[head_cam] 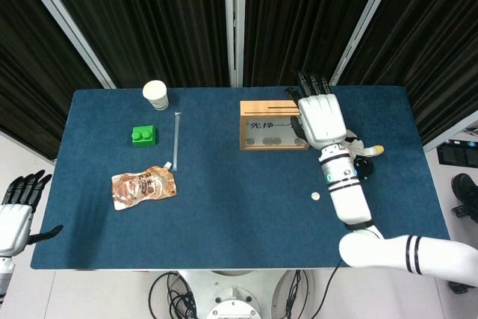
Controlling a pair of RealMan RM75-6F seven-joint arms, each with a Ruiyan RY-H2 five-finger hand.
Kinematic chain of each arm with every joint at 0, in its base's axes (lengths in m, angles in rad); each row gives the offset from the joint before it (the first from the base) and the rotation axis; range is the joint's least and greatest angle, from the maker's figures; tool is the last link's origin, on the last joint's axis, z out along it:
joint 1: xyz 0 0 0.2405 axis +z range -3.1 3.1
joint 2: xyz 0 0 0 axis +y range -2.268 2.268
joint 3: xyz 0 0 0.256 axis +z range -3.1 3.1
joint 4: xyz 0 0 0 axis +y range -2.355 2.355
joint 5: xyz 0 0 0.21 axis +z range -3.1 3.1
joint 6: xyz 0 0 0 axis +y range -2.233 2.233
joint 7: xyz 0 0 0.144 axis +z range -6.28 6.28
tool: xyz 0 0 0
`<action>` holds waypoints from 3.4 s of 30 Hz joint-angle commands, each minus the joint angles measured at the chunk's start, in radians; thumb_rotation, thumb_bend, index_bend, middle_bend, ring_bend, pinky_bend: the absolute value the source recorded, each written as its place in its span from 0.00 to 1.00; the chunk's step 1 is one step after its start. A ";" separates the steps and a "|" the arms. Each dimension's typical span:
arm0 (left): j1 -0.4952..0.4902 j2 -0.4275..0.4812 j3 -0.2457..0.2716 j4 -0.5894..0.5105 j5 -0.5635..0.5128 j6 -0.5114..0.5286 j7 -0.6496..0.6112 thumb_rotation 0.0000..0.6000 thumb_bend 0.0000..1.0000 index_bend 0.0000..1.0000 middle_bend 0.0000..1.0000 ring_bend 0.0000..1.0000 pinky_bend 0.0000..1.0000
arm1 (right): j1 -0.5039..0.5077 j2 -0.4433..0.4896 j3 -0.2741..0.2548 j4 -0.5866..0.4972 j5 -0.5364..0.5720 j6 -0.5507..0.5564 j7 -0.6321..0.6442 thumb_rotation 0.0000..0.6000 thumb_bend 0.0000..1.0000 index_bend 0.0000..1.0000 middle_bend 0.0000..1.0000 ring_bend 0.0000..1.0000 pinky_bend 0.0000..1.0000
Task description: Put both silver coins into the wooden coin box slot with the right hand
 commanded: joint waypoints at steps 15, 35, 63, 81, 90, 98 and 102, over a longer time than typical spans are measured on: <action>0.012 -0.019 0.008 -0.016 0.010 0.020 0.046 1.00 0.02 0.05 0.01 0.00 0.00 | -0.512 0.030 -0.454 0.204 -0.572 0.100 0.506 1.00 0.35 0.24 0.00 0.00 0.00; 0.005 -0.011 -0.003 -0.017 0.002 0.012 0.047 1.00 0.02 0.05 0.01 0.00 0.00 | -0.540 -0.343 -0.418 0.771 -0.674 -0.019 0.613 1.00 0.35 0.30 0.02 0.00 0.00; 0.002 -0.017 -0.008 0.018 -0.017 -0.006 0.012 1.00 0.02 0.05 0.01 0.00 0.00 | -0.525 -0.458 -0.359 0.892 -0.746 -0.037 0.663 1.00 0.35 0.39 0.03 0.00 0.00; -0.002 -0.017 -0.010 0.024 -0.018 -0.010 0.003 1.00 0.02 0.05 0.01 0.00 0.00 | -0.529 -0.461 -0.343 0.895 -0.746 -0.050 0.662 1.00 0.35 0.41 0.04 0.00 0.00; -0.002 -0.016 -0.009 0.022 -0.019 -0.012 0.004 1.00 0.02 0.05 0.01 0.00 0.00 | -0.527 -0.460 -0.336 0.893 -0.747 -0.056 0.663 1.00 0.35 0.39 0.04 0.00 0.00; -0.005 -0.015 -0.008 0.022 -0.019 -0.017 0.006 1.00 0.02 0.05 0.01 0.00 0.00 | -0.528 -0.459 -0.335 0.892 -0.746 -0.064 0.660 1.00 0.35 0.39 0.04 0.00 0.00; -0.004 -0.016 -0.008 0.023 -0.020 -0.017 0.005 1.00 0.02 0.05 0.01 0.00 0.00 | -0.527 -0.459 -0.335 0.892 -0.745 -0.072 0.656 1.00 0.35 0.39 0.04 0.00 0.00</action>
